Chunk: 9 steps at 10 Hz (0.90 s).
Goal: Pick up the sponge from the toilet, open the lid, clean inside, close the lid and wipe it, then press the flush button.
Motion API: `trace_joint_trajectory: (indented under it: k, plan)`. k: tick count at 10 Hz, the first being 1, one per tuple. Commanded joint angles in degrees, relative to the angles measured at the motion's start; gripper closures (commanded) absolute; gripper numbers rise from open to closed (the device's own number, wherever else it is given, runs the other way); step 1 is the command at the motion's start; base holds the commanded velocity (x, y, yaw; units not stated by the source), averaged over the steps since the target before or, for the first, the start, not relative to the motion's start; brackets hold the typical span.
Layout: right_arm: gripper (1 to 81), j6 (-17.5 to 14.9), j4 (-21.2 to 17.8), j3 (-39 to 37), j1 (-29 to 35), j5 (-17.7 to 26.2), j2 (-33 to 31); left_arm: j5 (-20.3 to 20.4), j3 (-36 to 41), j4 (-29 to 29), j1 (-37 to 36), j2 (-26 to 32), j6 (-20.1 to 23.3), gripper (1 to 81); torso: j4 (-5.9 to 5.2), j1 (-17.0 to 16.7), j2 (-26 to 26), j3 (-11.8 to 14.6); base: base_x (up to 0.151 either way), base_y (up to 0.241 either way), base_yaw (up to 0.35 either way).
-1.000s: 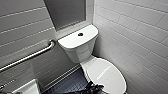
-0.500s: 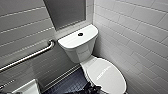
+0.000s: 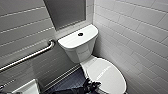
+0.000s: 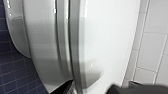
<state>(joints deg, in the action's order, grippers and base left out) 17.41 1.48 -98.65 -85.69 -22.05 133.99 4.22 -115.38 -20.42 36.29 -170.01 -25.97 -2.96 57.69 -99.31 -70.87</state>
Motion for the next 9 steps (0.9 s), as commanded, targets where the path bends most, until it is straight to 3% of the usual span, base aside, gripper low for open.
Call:
trace_joint_trajectory:
  k: [1,9]
  plan:
    - [81.1,0.1,1.1,1.4,-0.2,3.5,-2.0,-2.6,2.5,-0.4,-6.3,-0.4,-0.7,1.0,0.0,0.0,0.0,0.0,0.0,0.0,0.0]
    - [81.1,0.2,1.0,2.3,-0.8,2.1,-3.1,-3.0,-7.9,0.2,-5.9,-6.5,-0.8,1.0,0.0,0.0,0.0,0.0,0.0,0.0,0.0]
